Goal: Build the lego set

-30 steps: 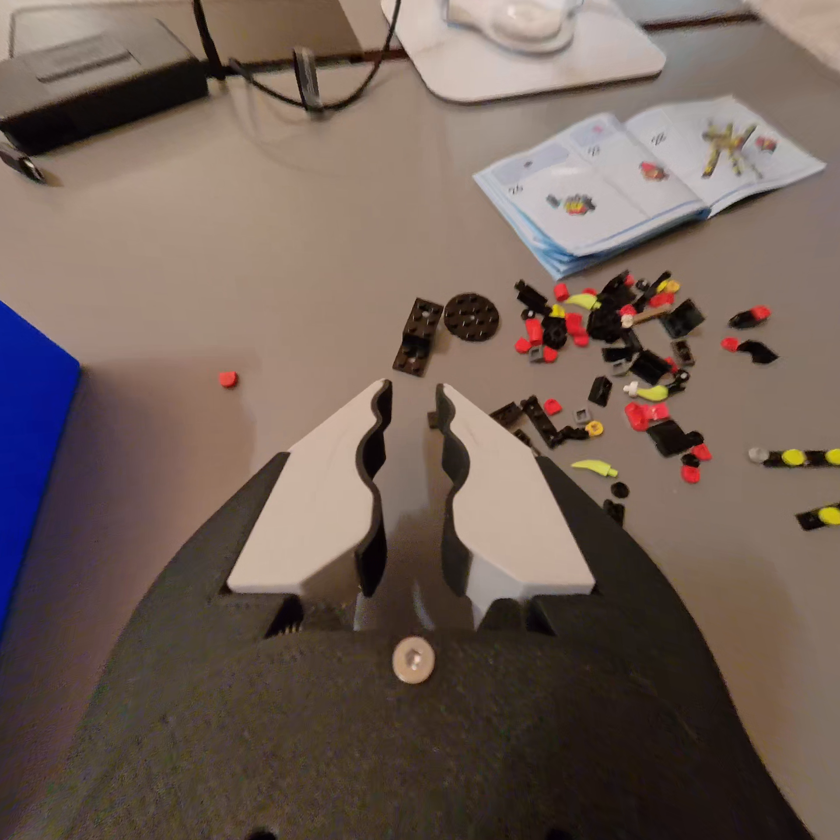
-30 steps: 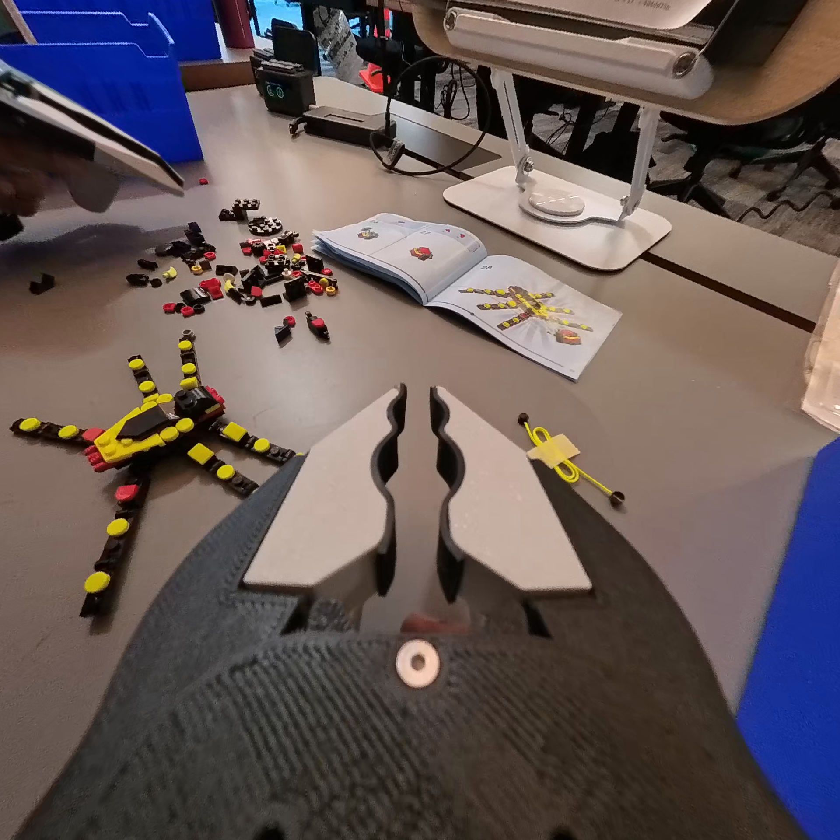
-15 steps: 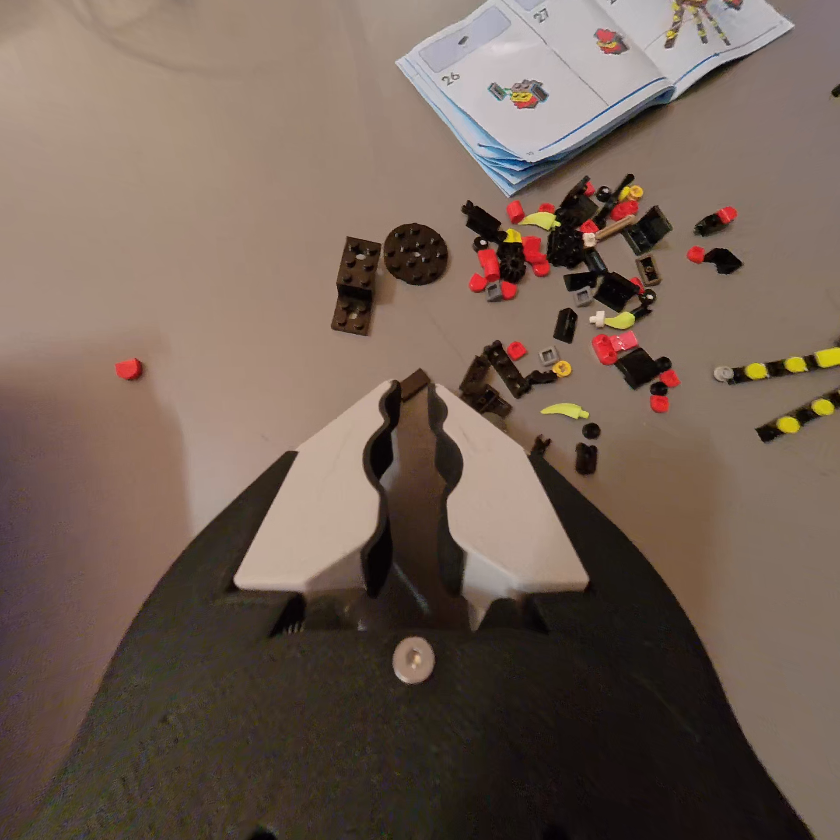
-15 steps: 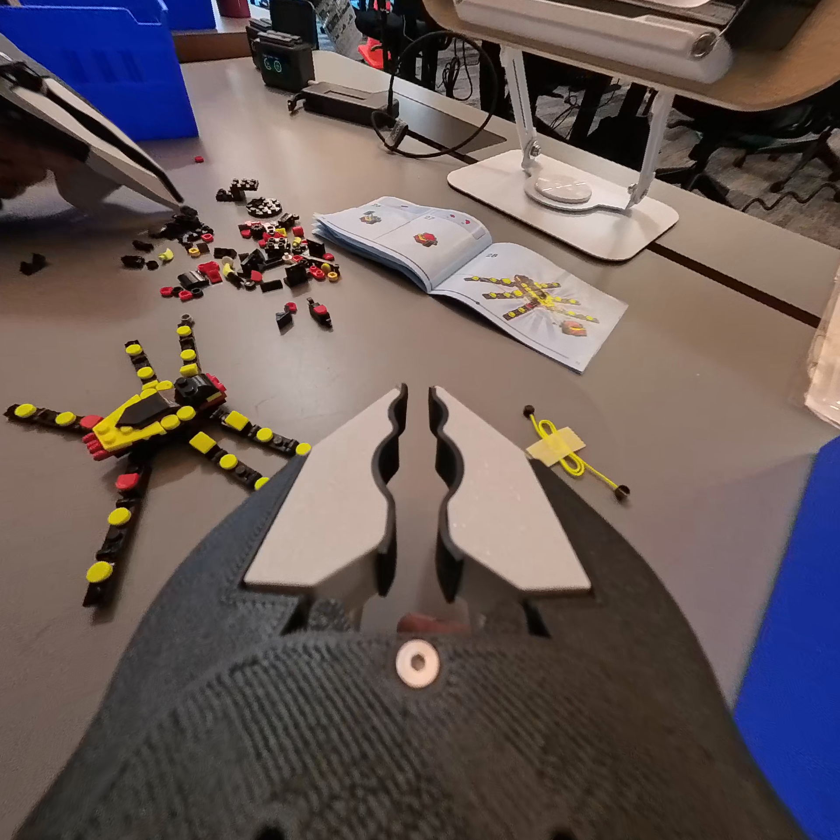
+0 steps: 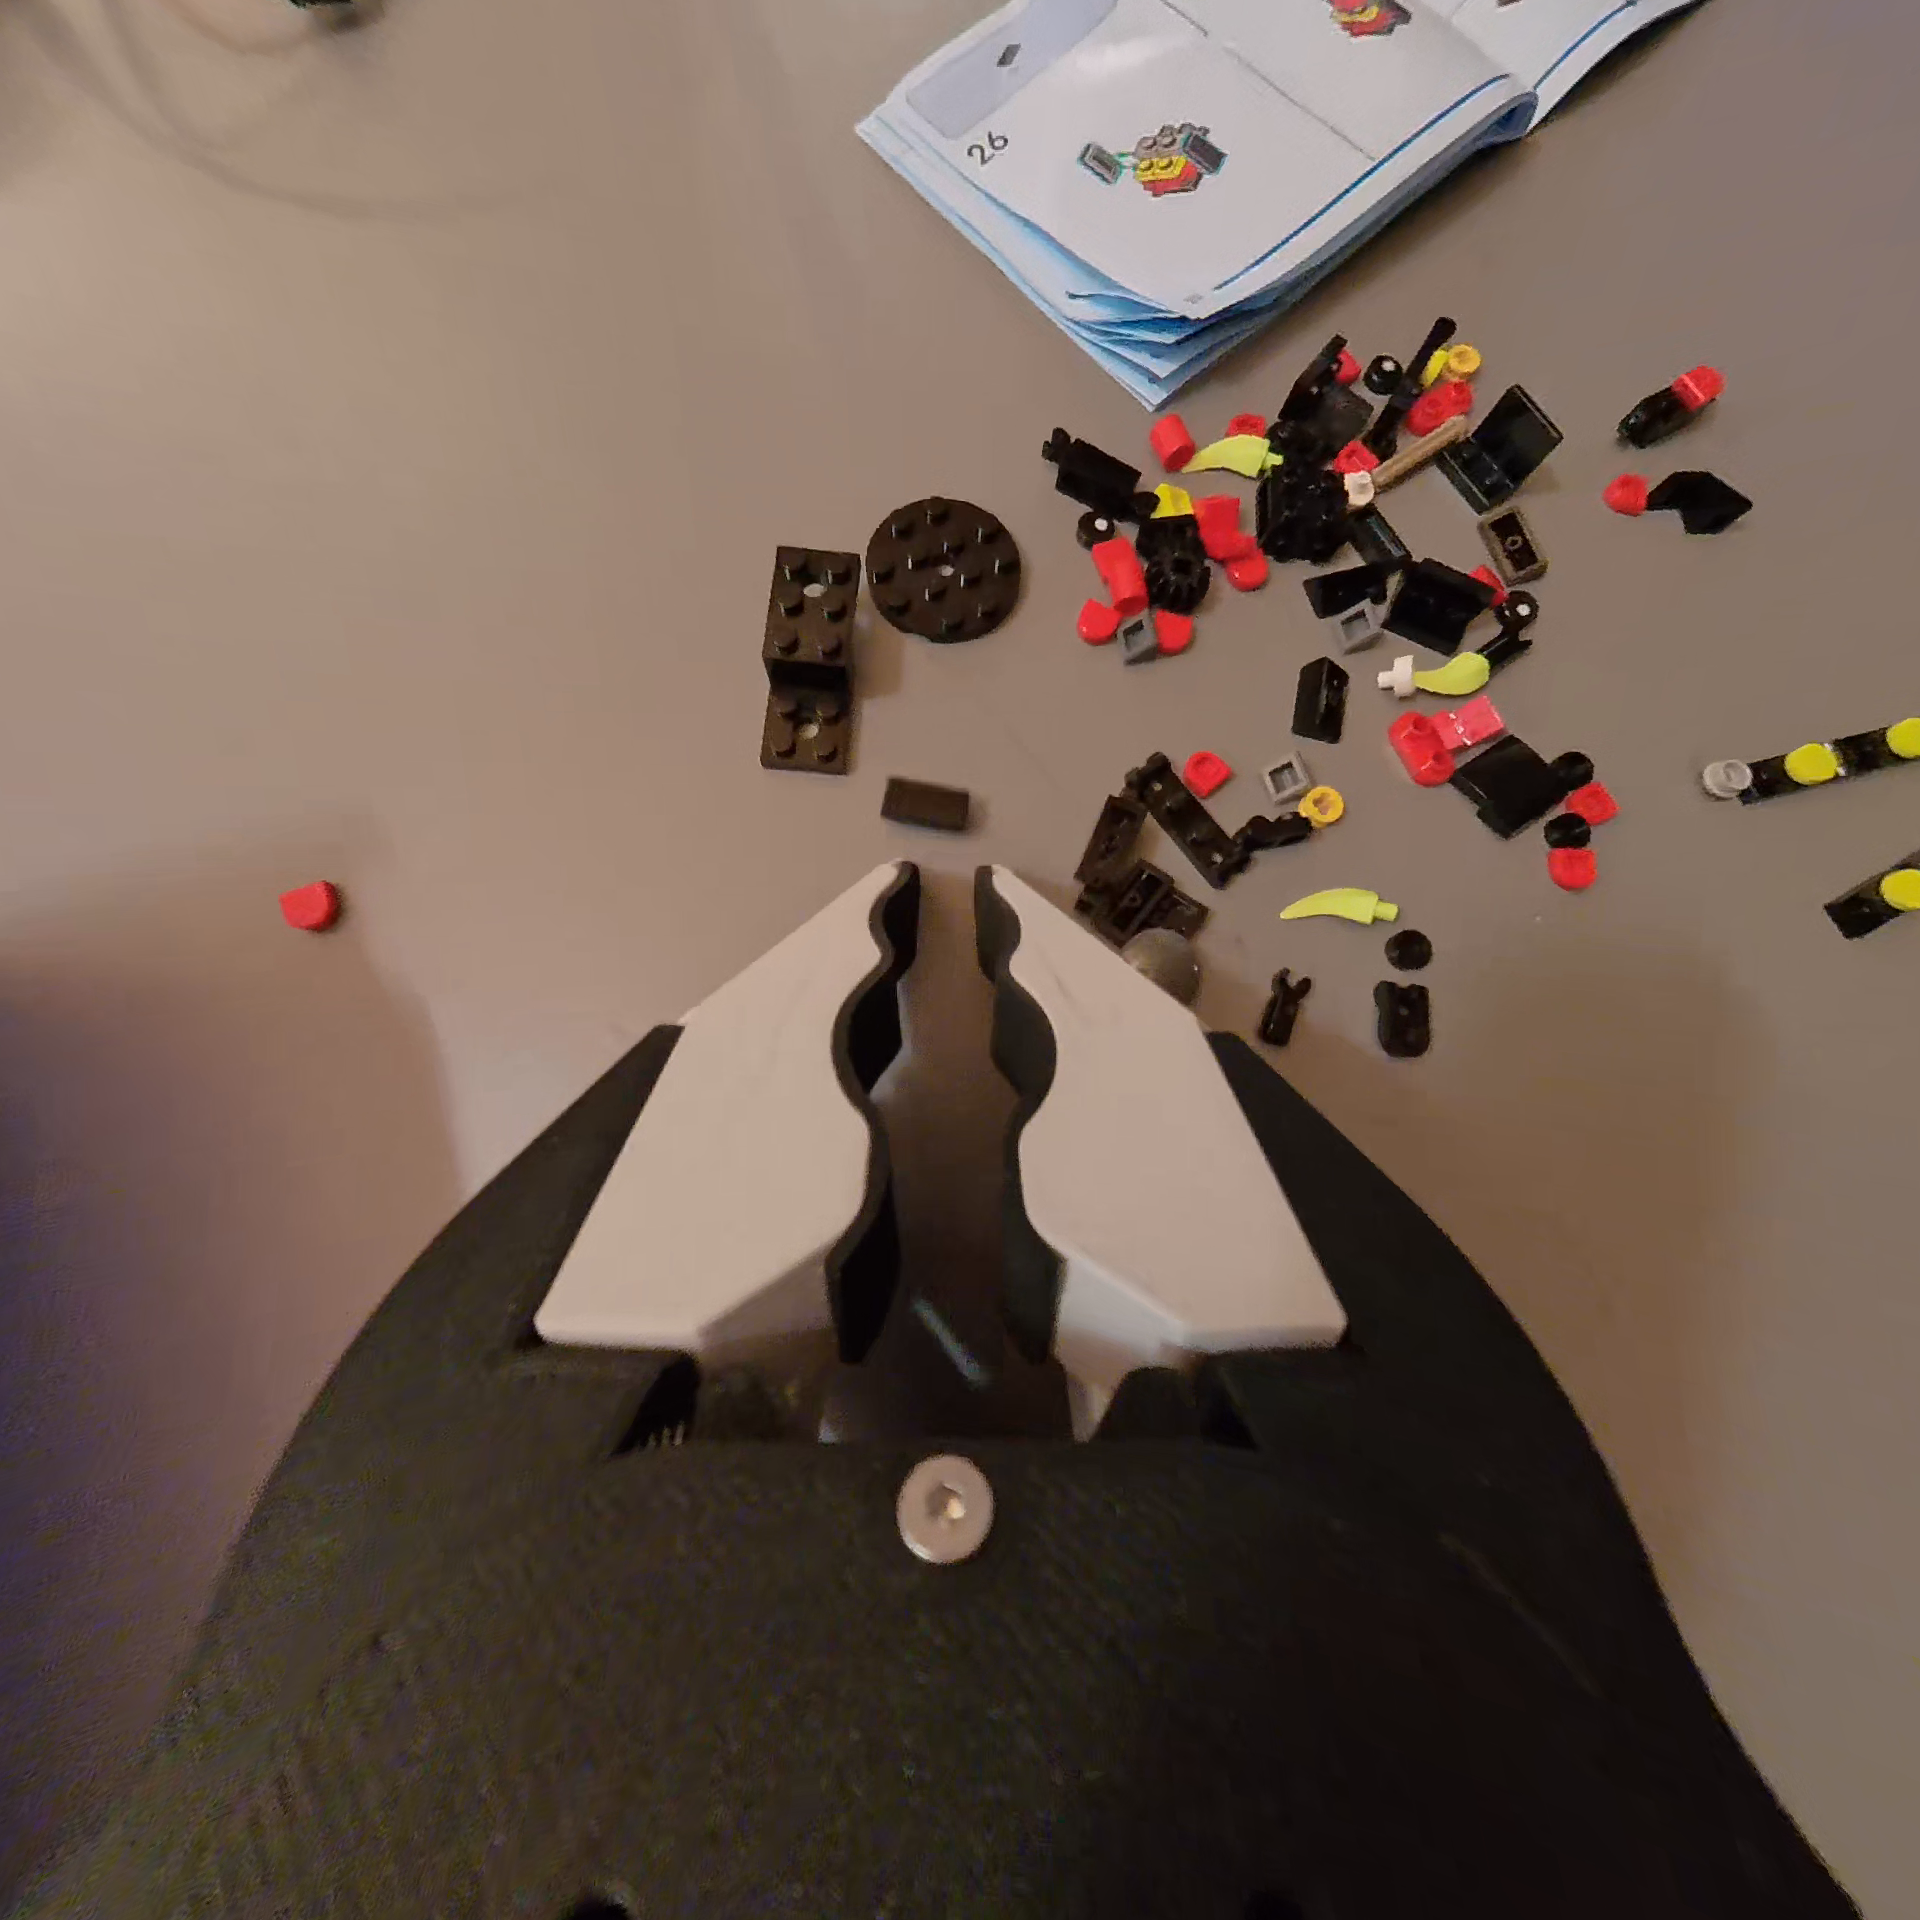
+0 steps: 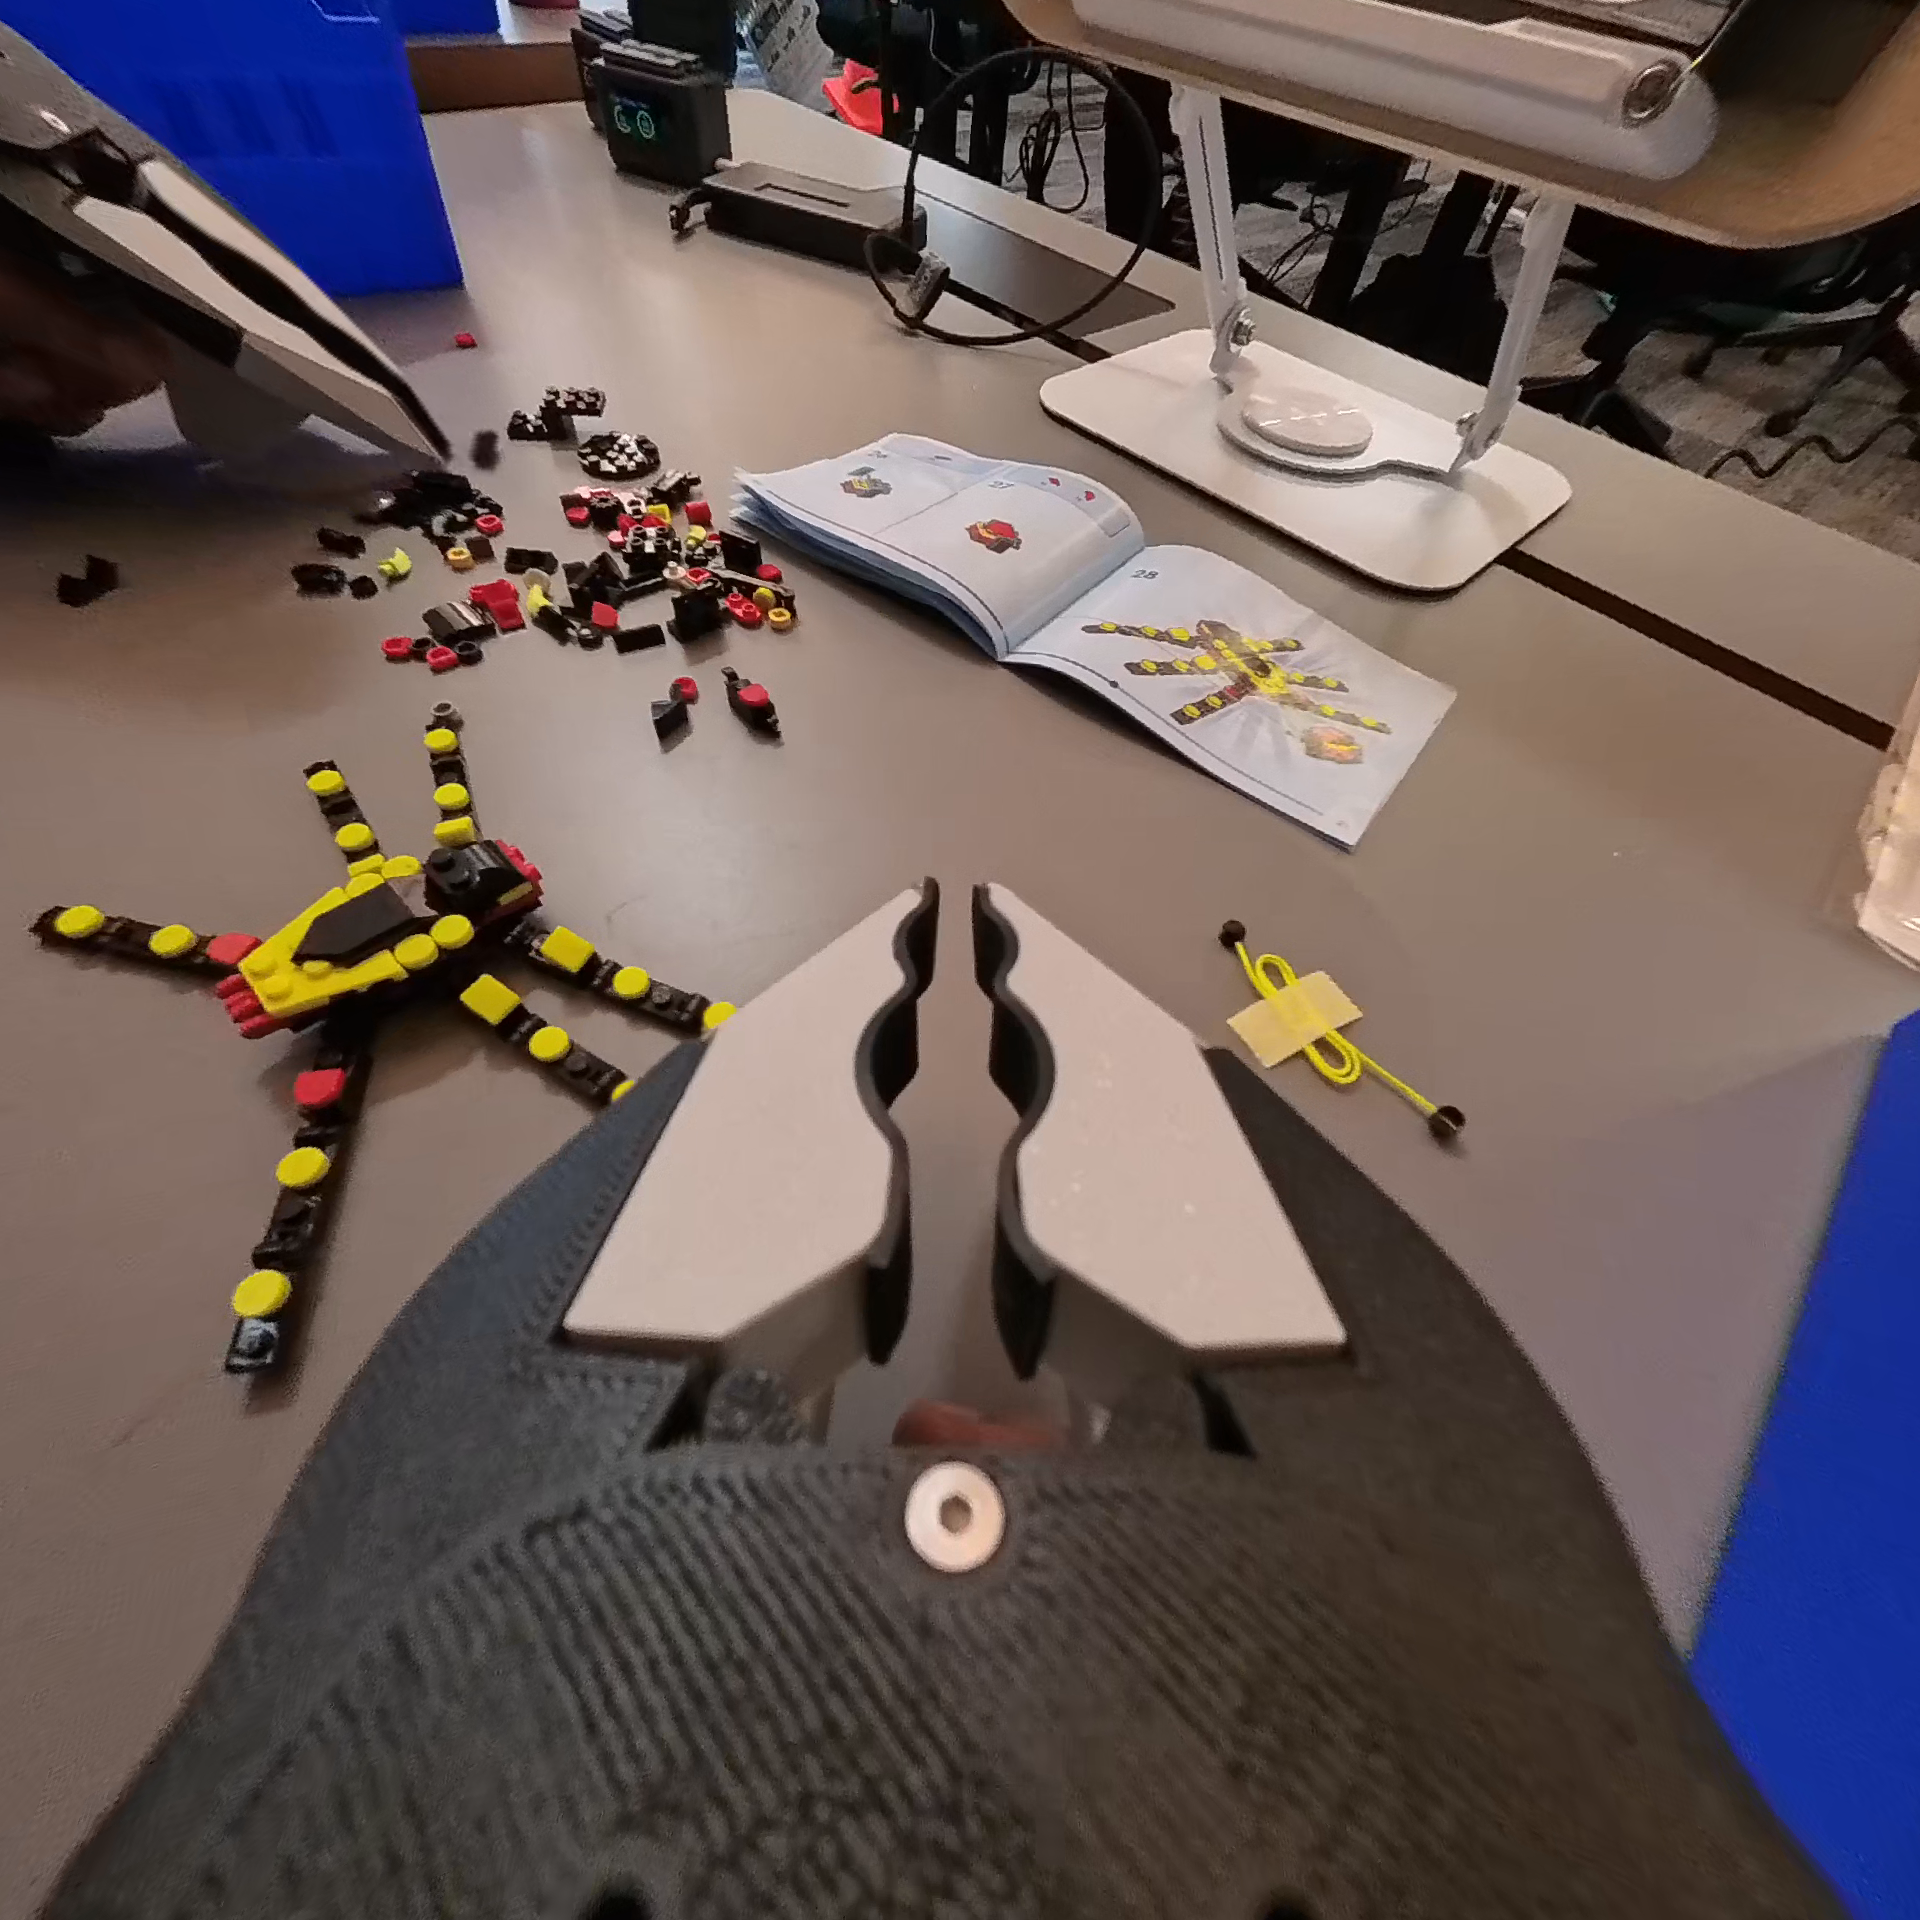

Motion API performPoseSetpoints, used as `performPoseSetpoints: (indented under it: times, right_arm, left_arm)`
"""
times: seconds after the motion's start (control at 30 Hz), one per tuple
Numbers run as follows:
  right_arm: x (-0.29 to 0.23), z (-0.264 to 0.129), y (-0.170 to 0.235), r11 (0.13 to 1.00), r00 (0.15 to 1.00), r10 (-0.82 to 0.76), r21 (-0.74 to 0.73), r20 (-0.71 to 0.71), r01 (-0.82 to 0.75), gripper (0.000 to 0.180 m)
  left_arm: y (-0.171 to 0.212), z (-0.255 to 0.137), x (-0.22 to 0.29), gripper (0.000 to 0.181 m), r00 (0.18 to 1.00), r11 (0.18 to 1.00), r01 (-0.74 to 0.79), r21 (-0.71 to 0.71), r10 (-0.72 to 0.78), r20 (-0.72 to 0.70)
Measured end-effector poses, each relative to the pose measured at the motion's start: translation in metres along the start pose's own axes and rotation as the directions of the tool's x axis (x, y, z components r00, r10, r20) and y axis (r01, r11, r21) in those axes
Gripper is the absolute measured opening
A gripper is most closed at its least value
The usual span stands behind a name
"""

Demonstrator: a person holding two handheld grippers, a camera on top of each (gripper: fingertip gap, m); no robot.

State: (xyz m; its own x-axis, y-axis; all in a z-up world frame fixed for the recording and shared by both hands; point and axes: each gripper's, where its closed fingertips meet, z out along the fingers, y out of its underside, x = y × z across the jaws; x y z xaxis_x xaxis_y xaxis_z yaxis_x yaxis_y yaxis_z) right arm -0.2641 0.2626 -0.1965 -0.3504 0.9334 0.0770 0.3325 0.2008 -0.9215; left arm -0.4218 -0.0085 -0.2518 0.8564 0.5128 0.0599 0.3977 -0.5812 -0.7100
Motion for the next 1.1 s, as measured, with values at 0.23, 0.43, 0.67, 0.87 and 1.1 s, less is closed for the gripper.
performPoseSetpoints:
  times: [0.23,0.43,0.67,0.87,1.1]
  right_arm:
    - [-0.005,-0.003,-0.005,1.0,1.0,-0.001,0.018,0.008,0.001,0.004]
    - [-0.007,-0.005,-0.008,1.0,1.0,-0.009,0.028,0.005,0.009,0.004]
    - [-0.007,-0.006,-0.011,0.999,1.0,-0.023,0.039,-0.008,0.023,0.002]
    - [-0.007,-0.007,-0.012,0.999,1.0,-0.023,0.042,-0.01,0.024,0.002]
    - [-0.008,-0.007,-0.012,0.999,1.0,-0.03,0.041,-0.01,0.03,0.002]
  left_arm:
    - [0.0,-0.002,-0.001,0.01,0.999,0.999,-0.032,-0.003,0.032,0.043]
    - [-0.001,-0.001,0.0,0.01,0.995,0.998,-0.058,-0.011,0.059,0.084]
    - [-0.001,0.0,0.001,0.009,0.995,0.998,-0.058,-0.01,0.059,0.083]
    - [-0.001,0.0,0.001,0.01,0.995,0.998,-0.055,-0.009,0.056,0.082]
    - [-0.001,0.0,0.0,0.011,0.996,0.999,-0.047,-0.007,0.047,0.081]
